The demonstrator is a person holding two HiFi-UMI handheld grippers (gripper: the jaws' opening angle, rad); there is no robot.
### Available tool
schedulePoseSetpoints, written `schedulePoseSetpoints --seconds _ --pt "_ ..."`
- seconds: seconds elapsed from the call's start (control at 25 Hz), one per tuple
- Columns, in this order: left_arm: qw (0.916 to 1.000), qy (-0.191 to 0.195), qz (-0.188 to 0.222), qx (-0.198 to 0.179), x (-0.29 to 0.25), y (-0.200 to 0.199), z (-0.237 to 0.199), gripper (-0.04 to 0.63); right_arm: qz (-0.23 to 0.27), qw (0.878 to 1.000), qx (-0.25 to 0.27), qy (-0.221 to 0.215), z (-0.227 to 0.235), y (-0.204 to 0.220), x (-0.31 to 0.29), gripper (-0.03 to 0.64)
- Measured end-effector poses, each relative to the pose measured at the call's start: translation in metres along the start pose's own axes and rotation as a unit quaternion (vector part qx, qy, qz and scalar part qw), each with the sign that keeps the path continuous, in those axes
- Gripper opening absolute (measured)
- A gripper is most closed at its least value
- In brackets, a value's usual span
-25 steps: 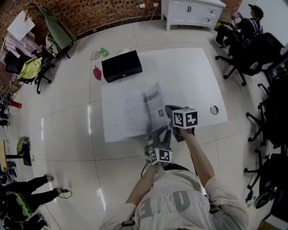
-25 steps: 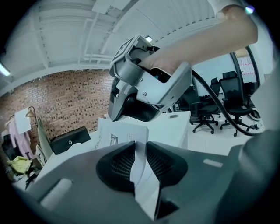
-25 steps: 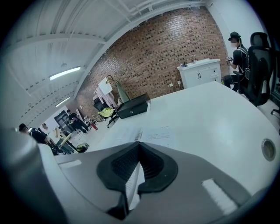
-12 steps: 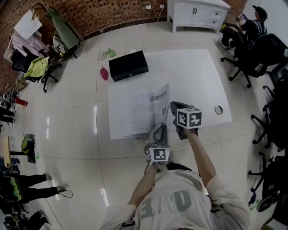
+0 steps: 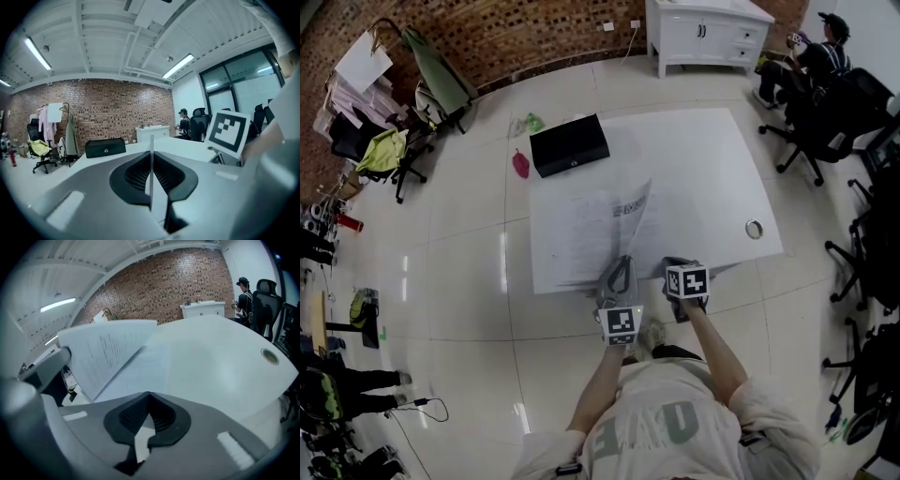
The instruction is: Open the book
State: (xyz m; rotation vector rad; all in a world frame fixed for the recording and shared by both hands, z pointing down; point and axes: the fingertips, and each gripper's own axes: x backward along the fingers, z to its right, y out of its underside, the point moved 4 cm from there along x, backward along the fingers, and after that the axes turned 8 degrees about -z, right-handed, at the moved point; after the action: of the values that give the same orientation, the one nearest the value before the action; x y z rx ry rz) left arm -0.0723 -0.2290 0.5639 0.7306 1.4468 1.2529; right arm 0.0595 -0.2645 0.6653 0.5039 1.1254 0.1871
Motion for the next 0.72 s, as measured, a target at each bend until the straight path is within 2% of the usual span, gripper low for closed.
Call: schedulePoseSetpoints --seconds 0.28,0.44,0.56,0.72 --pt "0.9996 -0.026 0.007 0.008 0.009 -0.005 -0.014 0.032 -0.015 0.999 0.03 0.025 -0.003 0.007 -0.004 0.005" --pt "0.9969 -0.072 0.009 0.031 0.022 -0.004 -0.044 0.032 -0.01 0.999 0.022 0.027 0.0 0.007 -0.004 0.003" --pt "0.9912 -0.118 0.0 0.06 0.042 0.009 -0.076 0.035 -0.009 0.999 0.019 0.028 -0.001 0.009 -0.004 0.003" --pt "0.9788 -0.172 -0.046 0.101 0.064 0.044 -0.112 0.037 -0.007 0.999 0.031 0.035 -0.004 0.007 -0.003 0.003"
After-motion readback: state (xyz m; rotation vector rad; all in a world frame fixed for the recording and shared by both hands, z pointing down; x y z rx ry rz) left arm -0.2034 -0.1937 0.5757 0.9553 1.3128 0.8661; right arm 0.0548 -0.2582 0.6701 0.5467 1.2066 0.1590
